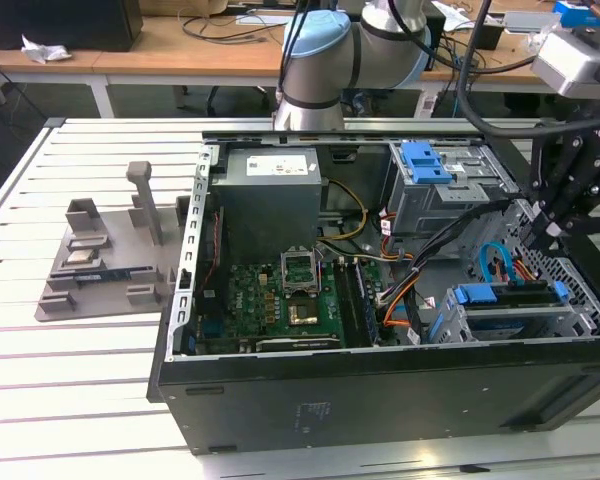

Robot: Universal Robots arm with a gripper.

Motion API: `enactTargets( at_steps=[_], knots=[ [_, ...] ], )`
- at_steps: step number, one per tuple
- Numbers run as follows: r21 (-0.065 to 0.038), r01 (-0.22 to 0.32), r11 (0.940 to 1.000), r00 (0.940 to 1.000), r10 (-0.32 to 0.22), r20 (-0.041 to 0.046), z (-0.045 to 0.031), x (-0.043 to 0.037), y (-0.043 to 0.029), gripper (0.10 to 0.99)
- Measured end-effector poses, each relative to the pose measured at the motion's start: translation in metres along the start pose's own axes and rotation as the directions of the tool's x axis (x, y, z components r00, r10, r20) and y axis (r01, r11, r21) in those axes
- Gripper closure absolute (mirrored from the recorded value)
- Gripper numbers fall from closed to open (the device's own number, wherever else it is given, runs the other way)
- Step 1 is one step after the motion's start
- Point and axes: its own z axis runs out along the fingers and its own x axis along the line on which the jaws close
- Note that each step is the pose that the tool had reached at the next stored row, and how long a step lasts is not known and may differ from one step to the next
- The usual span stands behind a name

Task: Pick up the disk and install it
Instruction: 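Insert the second disk wire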

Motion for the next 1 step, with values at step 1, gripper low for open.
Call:
enactTargets(
  at_steps=[1],
  knots=[
    [0.000,0.000,1.0000,1.0000,0.000,0.0001,0.0000,0.0000,0.0000,0.980]
  ],
)
